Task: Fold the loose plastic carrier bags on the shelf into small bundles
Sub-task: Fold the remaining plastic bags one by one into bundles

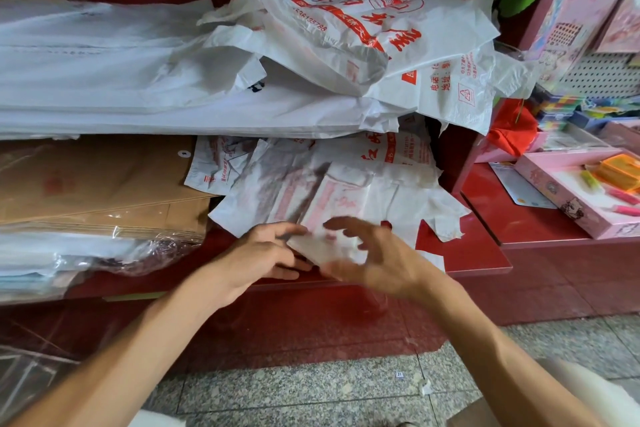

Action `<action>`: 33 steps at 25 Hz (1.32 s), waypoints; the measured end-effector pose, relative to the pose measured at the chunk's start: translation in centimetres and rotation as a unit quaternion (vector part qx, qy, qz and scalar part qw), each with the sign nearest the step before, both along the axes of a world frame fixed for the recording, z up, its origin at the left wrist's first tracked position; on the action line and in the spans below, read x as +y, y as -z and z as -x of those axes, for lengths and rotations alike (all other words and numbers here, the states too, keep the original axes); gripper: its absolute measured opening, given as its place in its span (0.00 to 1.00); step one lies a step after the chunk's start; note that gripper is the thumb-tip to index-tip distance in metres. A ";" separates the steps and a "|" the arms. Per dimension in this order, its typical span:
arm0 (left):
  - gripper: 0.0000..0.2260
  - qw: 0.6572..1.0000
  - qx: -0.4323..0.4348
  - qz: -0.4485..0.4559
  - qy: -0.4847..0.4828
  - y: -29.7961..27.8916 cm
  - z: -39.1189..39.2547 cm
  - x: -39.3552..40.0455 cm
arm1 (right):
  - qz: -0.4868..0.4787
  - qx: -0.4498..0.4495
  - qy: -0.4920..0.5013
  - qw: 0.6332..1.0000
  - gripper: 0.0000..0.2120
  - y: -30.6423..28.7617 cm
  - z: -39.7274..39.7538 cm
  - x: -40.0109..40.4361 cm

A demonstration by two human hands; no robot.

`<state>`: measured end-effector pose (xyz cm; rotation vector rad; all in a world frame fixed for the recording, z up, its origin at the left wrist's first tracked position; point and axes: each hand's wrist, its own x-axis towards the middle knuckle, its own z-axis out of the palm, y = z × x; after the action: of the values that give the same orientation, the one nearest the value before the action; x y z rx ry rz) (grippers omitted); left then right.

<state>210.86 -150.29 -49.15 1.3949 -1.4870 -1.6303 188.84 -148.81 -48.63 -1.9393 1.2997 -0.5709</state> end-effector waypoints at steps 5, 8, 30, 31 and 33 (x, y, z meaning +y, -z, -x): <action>0.10 0.970 -0.180 0.165 0.010 0.5 0.4 -0.2 | 0.193 0.189 -0.044 0.962 0.23 2.7 -1.1 0.1; 0.06 0.942 -0.245 0.229 0.003 0.9 0.4 -0.5 | 0.119 0.042 0.019 0.992 0.10 2.2 -0.7 -0.7; 0.12 0.887 -0.294 0.347 0.086 1.8 0.7 -1.0 | 0.062 0.113 0.051 0.990 0.16 1.0 1.6 -1.7; 0.11 0.905 -0.268 0.326 0.054 1.6 0.9 -0.8 | 0.043 0.070 0.078 0.994 0.13 1.0 1.7 -1.8; 0.16 0.935 -0.222 0.277 0.007 1.4 1.2 -0.7 | 0.011 0.000 0.124 0.992 0.11 1.2 1.7 -1.9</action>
<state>209.67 -150.99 -50.50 1.4589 -2.0087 -0.8088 187.10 -150.70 -49.79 -1.8059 1.5535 -0.7081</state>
